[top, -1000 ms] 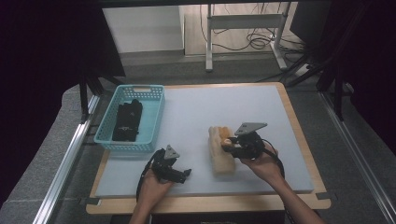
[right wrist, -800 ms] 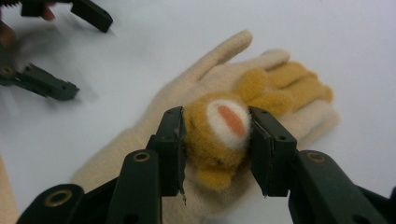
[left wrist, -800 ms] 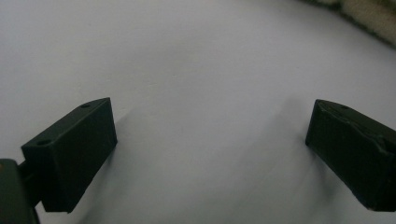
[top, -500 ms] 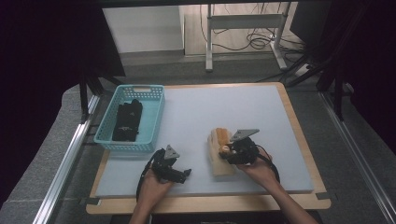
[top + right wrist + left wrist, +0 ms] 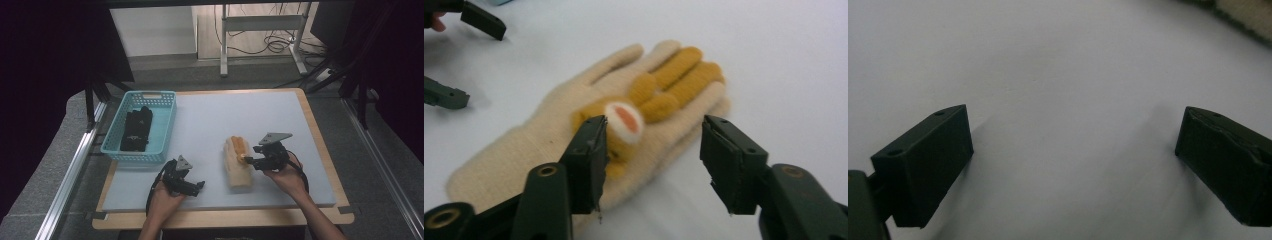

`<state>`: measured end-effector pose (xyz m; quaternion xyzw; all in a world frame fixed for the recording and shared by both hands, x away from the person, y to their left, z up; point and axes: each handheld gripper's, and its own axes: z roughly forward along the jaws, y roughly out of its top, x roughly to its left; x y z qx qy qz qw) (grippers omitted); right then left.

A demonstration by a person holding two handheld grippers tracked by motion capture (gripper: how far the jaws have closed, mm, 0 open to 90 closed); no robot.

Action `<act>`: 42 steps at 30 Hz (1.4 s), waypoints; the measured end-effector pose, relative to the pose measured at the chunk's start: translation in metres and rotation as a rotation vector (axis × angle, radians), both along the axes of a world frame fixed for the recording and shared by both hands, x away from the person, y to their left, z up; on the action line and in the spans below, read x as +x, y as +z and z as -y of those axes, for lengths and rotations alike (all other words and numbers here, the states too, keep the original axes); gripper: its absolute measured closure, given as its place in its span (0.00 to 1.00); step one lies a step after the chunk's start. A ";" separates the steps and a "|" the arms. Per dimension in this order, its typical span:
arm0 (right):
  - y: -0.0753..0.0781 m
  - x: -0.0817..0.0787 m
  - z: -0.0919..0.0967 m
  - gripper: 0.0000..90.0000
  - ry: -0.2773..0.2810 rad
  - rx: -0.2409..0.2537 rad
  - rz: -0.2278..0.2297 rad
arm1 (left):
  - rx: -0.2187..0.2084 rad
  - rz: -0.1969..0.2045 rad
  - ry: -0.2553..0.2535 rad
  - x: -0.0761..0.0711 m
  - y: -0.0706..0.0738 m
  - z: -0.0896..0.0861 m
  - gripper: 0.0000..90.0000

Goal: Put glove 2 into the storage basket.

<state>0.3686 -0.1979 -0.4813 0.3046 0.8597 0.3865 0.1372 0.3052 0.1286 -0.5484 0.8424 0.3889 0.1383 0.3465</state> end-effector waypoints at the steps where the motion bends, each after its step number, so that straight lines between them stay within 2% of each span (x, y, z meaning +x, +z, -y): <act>1: -0.001 0.000 0.004 0.59 -0.004 0.006 -0.003 | -0.002 -0.002 0.003 0.000 0.000 0.000 0.03; 6: -0.008 -0.005 0.014 0.76 0.005 0.034 -0.029 | -0.002 -0.001 0.001 0.000 0.000 0.000 0.03; 12: -0.022 -0.013 0.017 0.91 0.036 0.008 -0.069 | -0.003 -0.003 0.005 -0.001 0.000 0.000 0.03; 17: -0.036 -0.020 0.015 0.94 0.056 -0.020 -0.084 | -0.007 0.002 0.008 -0.001 0.000 0.000 0.03; 19: -0.040 -0.022 0.013 0.95 0.066 -0.020 -0.089 | -0.001 0.011 0.017 -0.002 0.001 0.000 0.04; 25: -0.045 -0.027 0.004 0.95 0.096 -0.011 -0.091 | -0.001 -0.004 0.031 -0.004 0.001 -0.008 0.04; 28: -0.046 -0.028 -0.004 0.95 0.113 -0.005 -0.093 | 0.012 -0.002 0.053 -0.004 0.001 -0.015 0.02; 30: -0.046 -0.029 -0.011 0.95 0.126 -0.005 -0.092 | 0.017 0.020 0.069 -0.004 0.000 -0.021 0.02; 34: -0.048 -0.030 -0.027 0.94 0.154 -0.003 -0.083 | 0.021 0.033 0.091 -0.004 -0.001 -0.029 0.01; 40: -0.049 -0.029 -0.051 0.93 0.184 -0.015 -0.059 | -0.002 0.000 0.087 -0.001 -0.002 -0.031 0.02; 42: -0.050 -0.029 -0.057 0.93 0.188 -0.019 -0.053 | -0.001 0.001 0.087 -0.001 -0.002 -0.031 0.01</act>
